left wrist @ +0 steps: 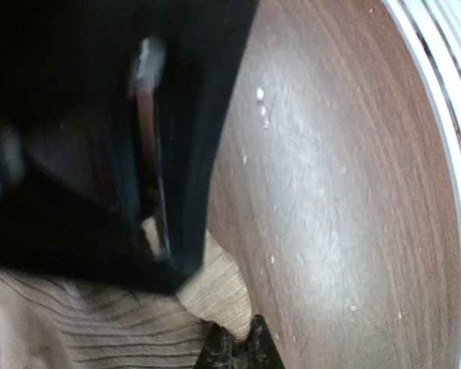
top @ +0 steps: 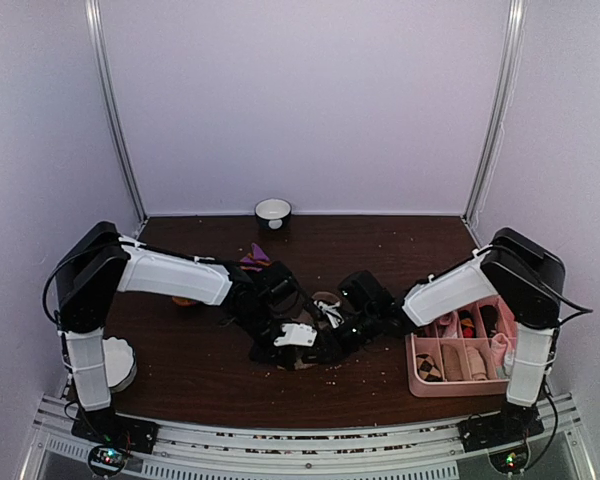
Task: Roll the socks
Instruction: Roll the sock at the center of the board.
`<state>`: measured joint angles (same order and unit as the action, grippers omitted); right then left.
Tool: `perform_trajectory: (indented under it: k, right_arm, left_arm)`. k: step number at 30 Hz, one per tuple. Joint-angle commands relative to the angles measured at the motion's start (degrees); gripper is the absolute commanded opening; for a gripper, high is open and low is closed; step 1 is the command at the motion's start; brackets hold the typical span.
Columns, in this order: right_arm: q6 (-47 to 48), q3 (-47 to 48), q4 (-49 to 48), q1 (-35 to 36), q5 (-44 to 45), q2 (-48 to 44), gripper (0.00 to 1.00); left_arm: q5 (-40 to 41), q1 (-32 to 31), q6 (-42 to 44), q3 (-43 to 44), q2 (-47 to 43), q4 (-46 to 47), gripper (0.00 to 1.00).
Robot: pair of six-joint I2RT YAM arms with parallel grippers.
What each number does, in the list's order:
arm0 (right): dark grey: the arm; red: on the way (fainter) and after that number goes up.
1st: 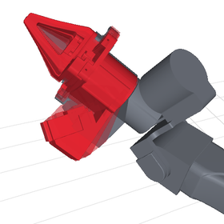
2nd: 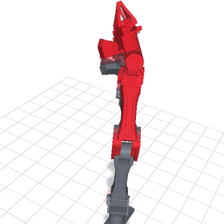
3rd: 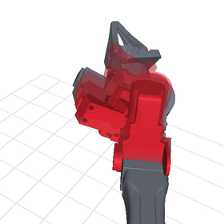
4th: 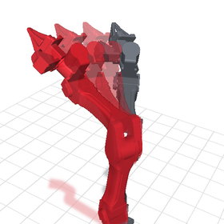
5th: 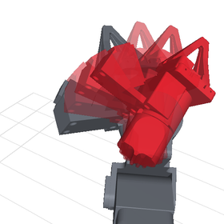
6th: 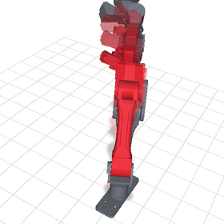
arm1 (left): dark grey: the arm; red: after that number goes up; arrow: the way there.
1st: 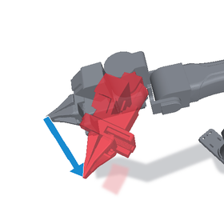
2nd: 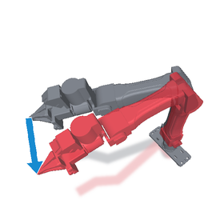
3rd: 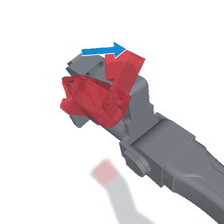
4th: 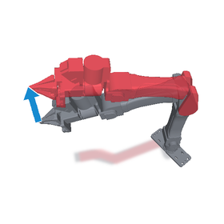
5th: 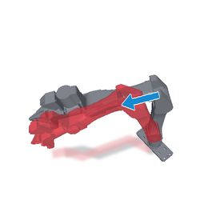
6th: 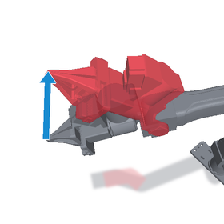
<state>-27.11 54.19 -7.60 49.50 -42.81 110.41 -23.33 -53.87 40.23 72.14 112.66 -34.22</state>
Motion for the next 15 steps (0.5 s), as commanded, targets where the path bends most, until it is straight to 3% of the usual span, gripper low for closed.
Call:
perform_trajectory:
  k: [1,8,9,10,13,15]
  right_arm:
    - [5.7,-3.0,5.9,0.3,12.1,-4.8,0.32]
    - [8.1,-7.9,3.8,0.4,17.3,-11.3,0.51]
    - [8.2,-8.9,3.0,0.5,18.4,-12.6,0.64]
    - [8.4,-10.0,2.2,0.6,20.1,-13.8,0.95]
    - [8.8,-13.1,1.2,1.2,28.6,-18.8,1.0]
    - [7.4,-15.3,1.1,1.3,40.7,-22.9,1.0]
  left_arm:
    - [-5.3,4.0,-4.9,3.1,4.5,-13.4,0.0]
    - [-7.5,5.0,-5.6,5.5,6.7,-18.1,0.0]
    - [-8.0,5.0,-5.5,5.9,7.0,-18.8,0.0]
    - [-8.5,5.0,-5.5,6.2,7.3,-19.4,0.0]
    - [-10.1,5.0,-5.2,7.3,8.1,-21.3,0.0]
    - [-10.2,5.0,-4.8,7.9,8.7,-22.1,0.0]
